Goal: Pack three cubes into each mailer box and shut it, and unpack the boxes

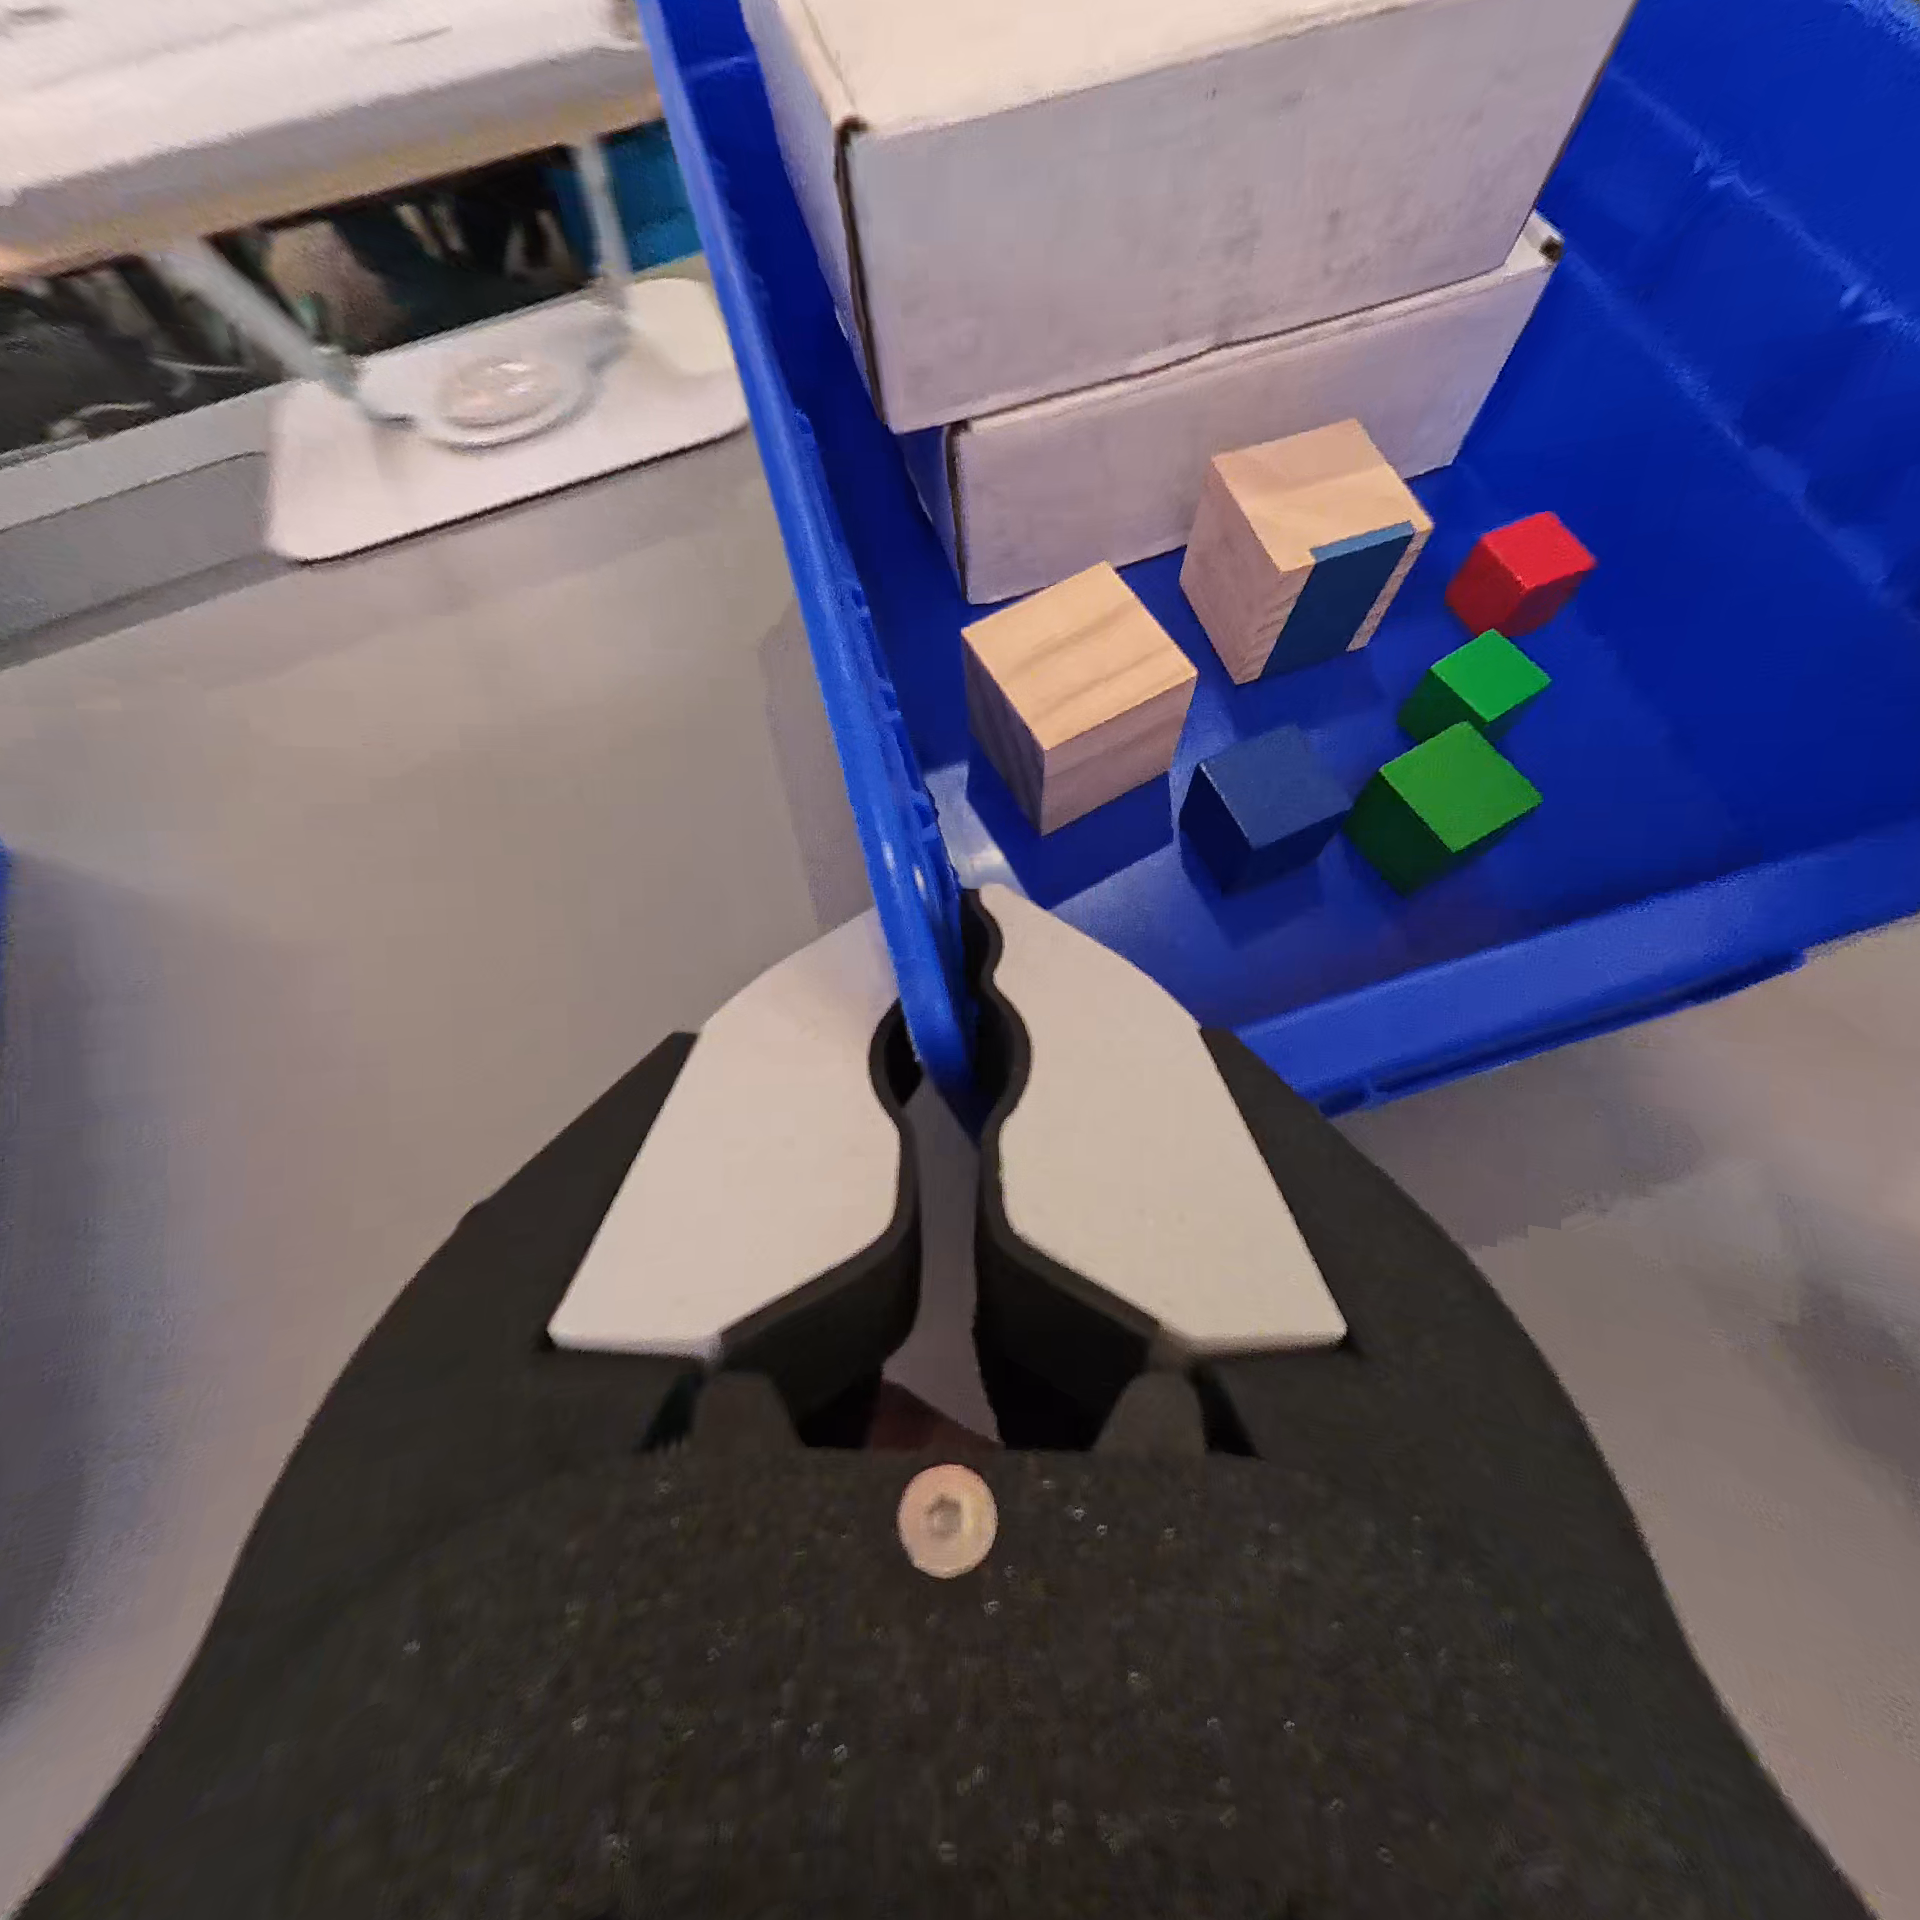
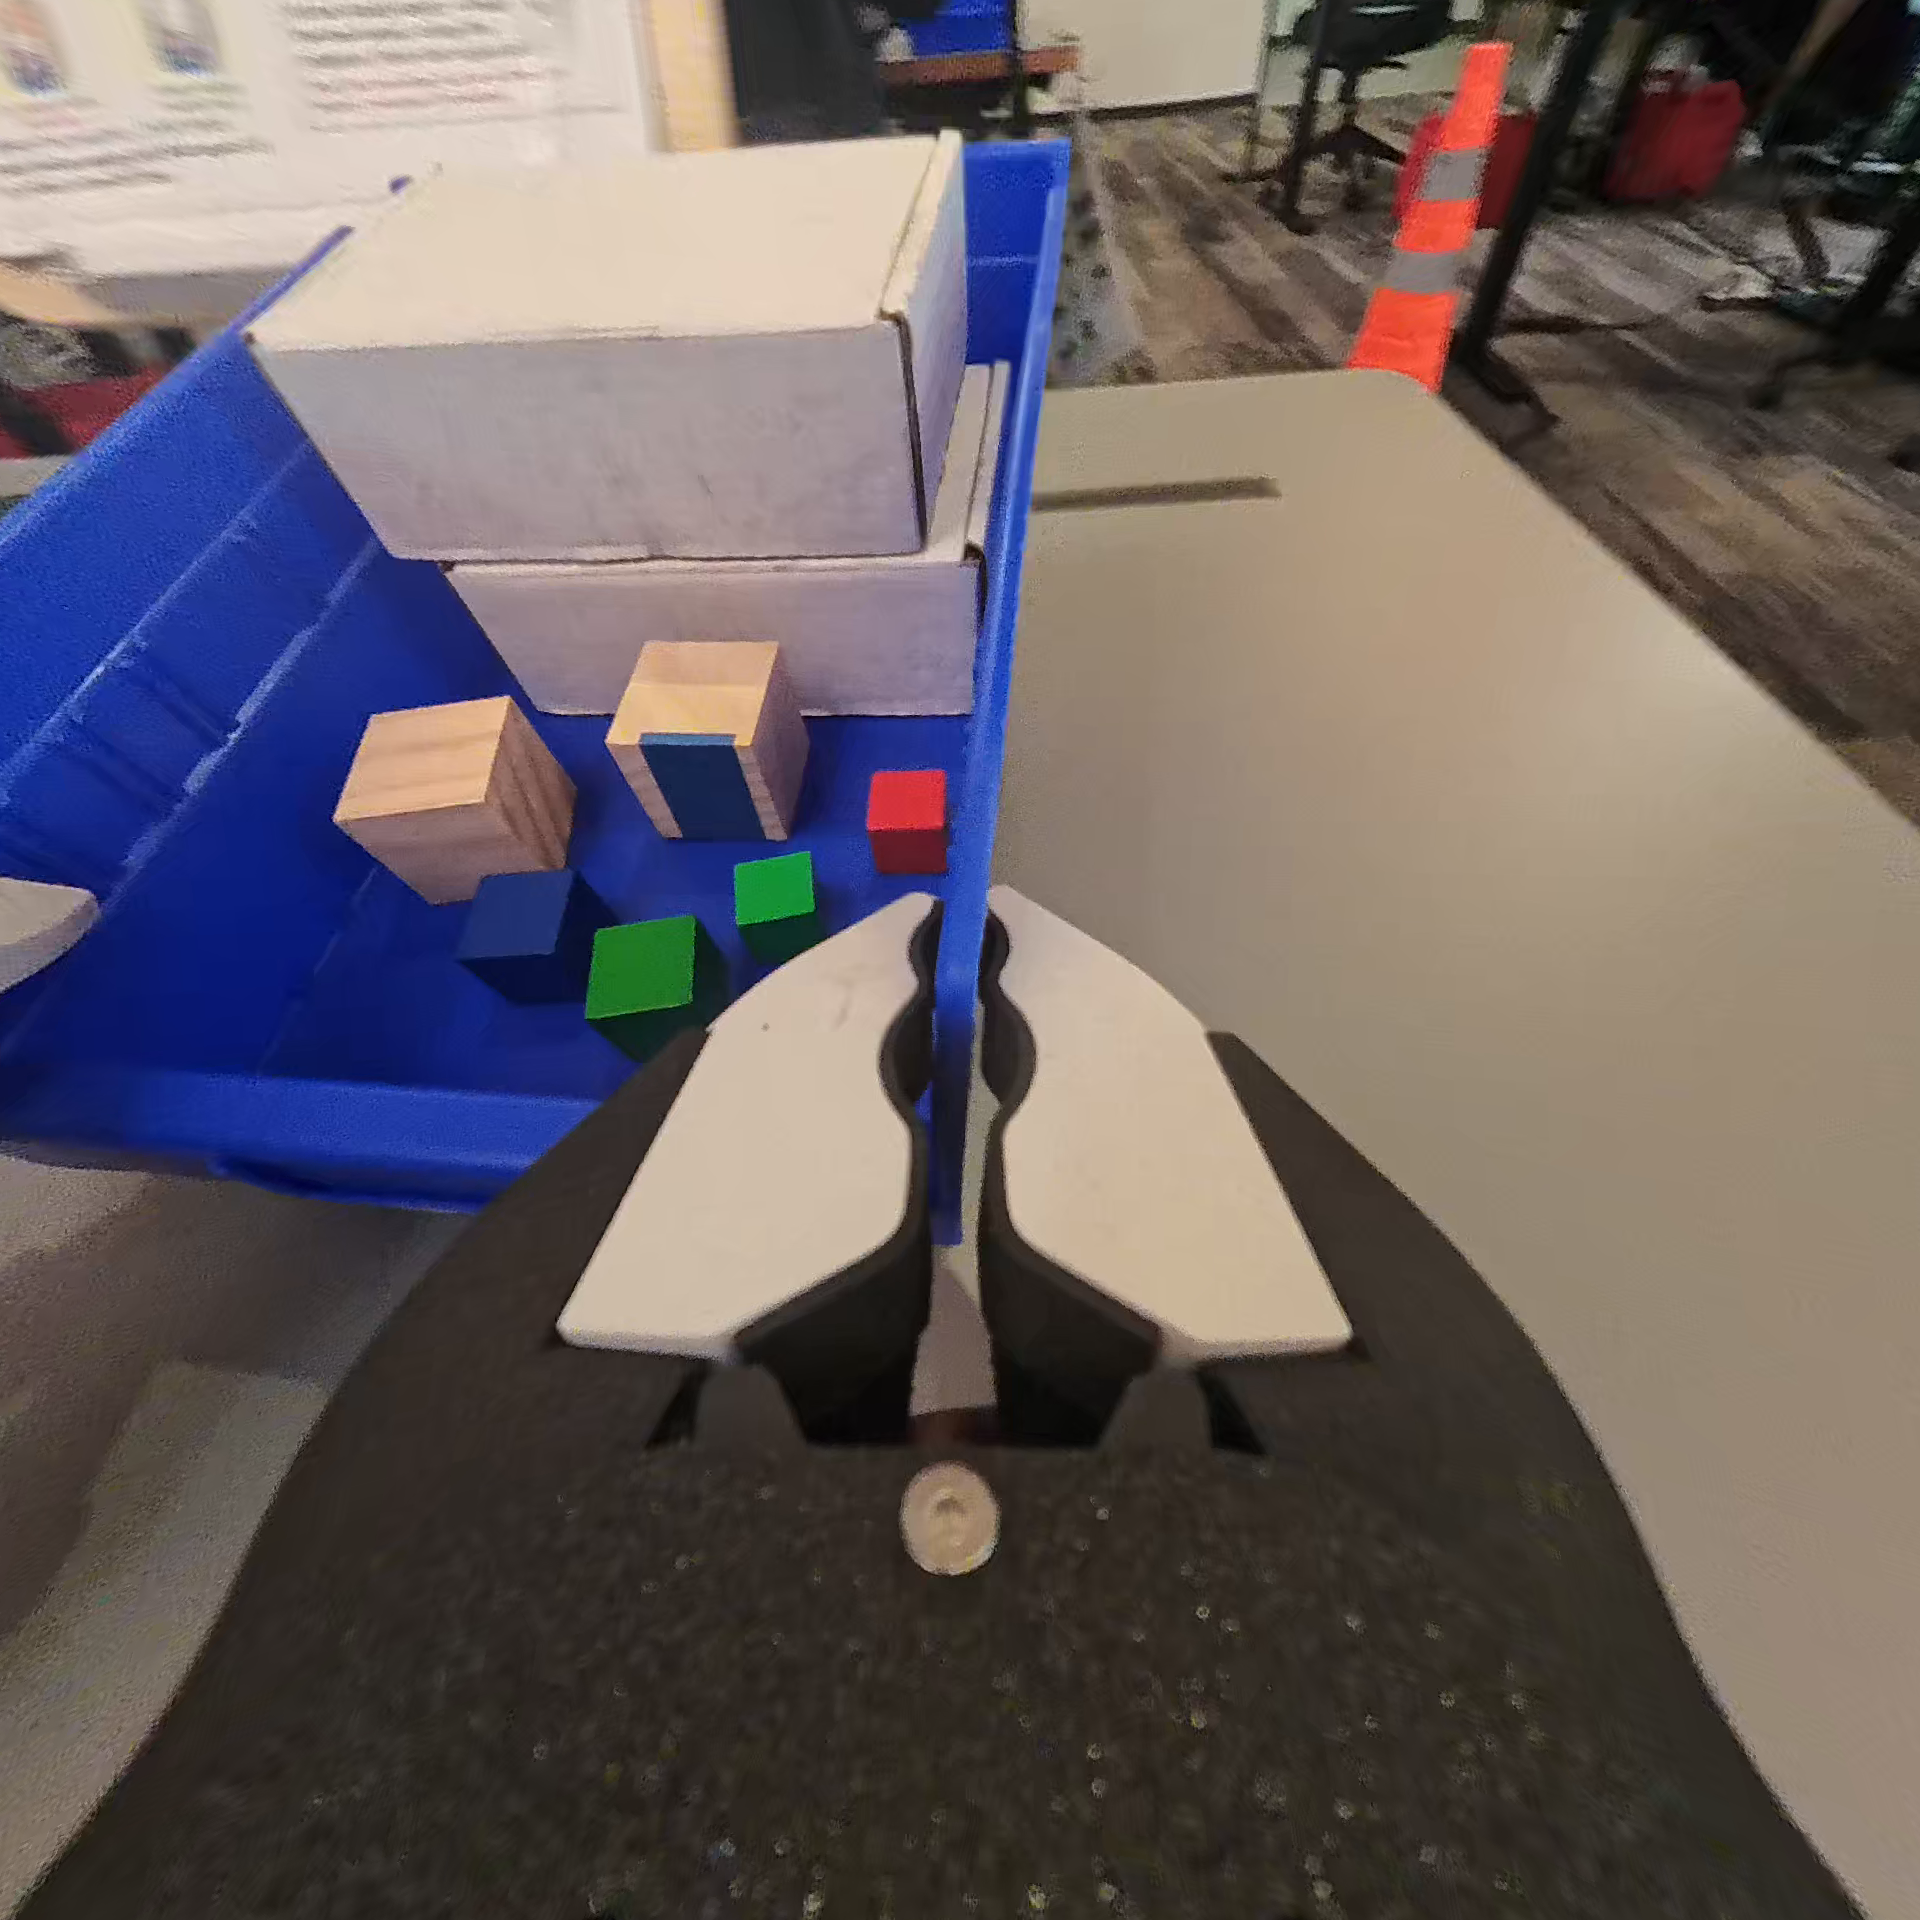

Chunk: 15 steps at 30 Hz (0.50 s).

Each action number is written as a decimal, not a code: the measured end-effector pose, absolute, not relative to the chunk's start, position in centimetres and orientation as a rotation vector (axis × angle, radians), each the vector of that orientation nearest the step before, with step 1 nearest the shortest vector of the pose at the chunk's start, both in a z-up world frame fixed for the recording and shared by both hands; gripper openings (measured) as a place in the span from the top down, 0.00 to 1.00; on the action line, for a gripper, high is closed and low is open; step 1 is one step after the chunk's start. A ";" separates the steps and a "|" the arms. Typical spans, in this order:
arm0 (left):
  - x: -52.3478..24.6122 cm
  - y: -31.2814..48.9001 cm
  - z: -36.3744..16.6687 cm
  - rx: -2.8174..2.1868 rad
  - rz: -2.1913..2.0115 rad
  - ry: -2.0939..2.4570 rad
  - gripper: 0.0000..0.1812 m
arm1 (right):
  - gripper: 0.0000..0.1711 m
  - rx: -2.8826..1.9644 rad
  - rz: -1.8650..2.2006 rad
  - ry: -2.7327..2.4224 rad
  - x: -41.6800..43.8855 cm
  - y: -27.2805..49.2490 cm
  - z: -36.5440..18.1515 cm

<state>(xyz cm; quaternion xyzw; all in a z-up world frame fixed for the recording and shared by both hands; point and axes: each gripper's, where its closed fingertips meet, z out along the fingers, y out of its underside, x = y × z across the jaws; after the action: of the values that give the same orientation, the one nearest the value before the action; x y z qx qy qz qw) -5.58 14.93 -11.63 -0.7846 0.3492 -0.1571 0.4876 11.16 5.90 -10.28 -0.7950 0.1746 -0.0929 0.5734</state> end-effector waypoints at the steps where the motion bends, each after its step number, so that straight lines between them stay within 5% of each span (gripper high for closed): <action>1: -7.5 15.6 -11.4 -1.919 -0.367 0.821 0.98 | 0.98 -1.863 -0.191 0.378 9.4 7.0 -10.0; 12: -20.7 19.2 -14.1 -2.051 -0.255 0.765 0.96 | 0.95 -1.976 -0.005 0.203 -3.1 13.5 -13.3; 15: -21.1 18.6 -13.0 -1.991 -0.338 0.737 0.85 | 0.87 -1.965 0.034 0.126 -4.0 13.7 -13.2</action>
<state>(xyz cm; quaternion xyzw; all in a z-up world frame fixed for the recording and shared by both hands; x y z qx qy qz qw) -21.05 18.57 -12.99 -0.8145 0.3014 -0.1381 0.4760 -4.00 13.69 -13.17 -0.8312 0.0535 0.0142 0.5531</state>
